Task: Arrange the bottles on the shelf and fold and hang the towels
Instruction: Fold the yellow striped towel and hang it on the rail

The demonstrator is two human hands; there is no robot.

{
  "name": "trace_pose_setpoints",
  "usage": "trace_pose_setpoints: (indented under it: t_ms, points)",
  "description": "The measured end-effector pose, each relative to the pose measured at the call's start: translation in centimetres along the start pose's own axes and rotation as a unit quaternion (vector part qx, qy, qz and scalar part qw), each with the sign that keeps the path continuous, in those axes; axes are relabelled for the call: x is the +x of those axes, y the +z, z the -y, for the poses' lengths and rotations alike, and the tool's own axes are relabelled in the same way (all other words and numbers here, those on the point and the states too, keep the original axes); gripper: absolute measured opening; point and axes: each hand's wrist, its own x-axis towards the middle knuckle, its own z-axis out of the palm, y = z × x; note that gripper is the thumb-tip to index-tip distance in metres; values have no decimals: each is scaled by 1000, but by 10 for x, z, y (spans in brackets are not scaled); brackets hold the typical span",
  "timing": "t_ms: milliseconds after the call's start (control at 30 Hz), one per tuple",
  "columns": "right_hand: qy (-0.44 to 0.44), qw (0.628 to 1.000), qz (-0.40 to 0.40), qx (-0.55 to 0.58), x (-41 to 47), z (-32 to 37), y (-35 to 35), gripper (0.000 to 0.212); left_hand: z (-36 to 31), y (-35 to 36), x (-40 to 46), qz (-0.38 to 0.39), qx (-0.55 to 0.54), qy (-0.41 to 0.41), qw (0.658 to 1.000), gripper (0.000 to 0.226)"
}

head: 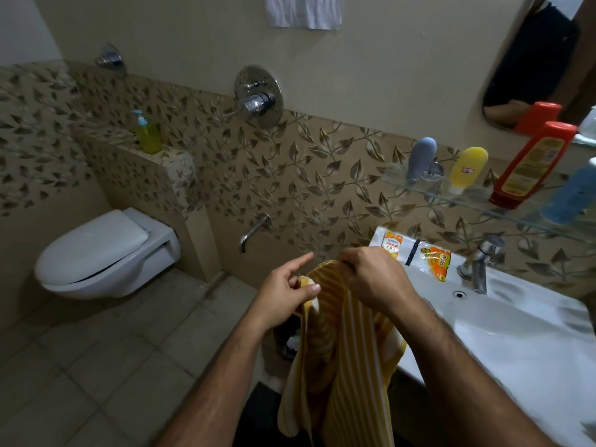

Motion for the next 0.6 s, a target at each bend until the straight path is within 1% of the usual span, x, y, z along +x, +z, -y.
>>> trace_pose_setpoints:
  t_ms: [100,200,233,333,467,533,600]
  points:
    - [-57,998,27,11,0,5,3,23,-5,1,6,13,35,10,999,53]
    - [-72,997,28,28,-2,7,4,22,-5,5,10,-34,60,17,997,24]
    - [-71,997,27,34,-3,7,5,23,-4,7,11,-54,61,14,997,19]
    - [-38,997,20,70,-5,2,10,22,-6,12,14,-116,79,22,990,22]
    - [42,989,63,130,-6,-10,11,23,-13,7,18,-177,132,35,975,23]
    - [78,986,76,126,-7,-20,11,23,-16,0,19,-193,150,29,969,21]
    - [91,990,77,74,-8,-27,10,21,-17,-6,19,-202,164,29,965,18]
